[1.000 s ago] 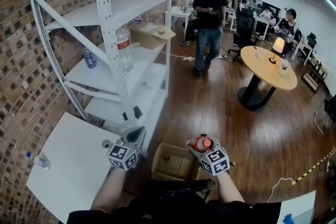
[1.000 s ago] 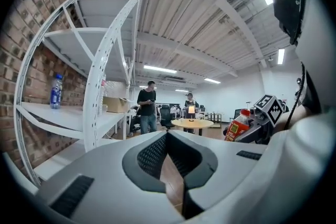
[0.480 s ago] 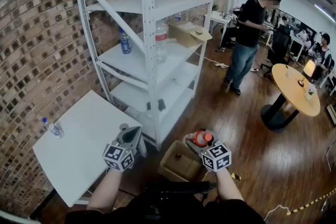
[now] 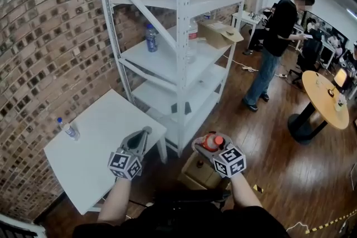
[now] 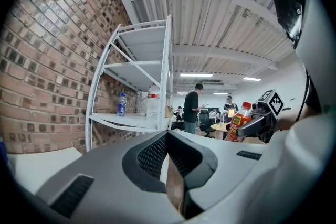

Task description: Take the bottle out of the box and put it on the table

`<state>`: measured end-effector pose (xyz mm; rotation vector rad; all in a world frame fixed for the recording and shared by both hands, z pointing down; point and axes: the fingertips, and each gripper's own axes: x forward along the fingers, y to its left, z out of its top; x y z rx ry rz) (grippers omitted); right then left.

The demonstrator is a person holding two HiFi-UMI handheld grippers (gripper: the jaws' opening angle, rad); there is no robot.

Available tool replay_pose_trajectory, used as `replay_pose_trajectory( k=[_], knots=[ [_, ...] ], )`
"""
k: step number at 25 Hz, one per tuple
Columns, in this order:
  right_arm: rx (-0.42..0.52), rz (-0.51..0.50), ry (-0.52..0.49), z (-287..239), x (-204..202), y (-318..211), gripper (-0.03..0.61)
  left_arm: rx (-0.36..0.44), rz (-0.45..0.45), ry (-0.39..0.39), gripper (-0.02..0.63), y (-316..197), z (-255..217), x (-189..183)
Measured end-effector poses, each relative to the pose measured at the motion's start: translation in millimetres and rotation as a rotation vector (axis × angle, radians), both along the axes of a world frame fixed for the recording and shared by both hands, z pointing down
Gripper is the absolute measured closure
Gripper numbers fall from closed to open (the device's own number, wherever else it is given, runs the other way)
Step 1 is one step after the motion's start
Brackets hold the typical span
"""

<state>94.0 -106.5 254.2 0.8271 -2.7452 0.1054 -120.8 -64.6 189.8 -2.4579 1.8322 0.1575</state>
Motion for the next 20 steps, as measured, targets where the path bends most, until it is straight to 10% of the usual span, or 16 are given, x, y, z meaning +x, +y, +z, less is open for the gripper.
replay_pose_trajectory(
  k=[20],
  knots=[
    [0.019,-0.517,0.015,-18.3,-317.4,57.0,0.247,0.022,-0.514,0.056,0.611,154.7,1.0,-255.7]
  ],
)
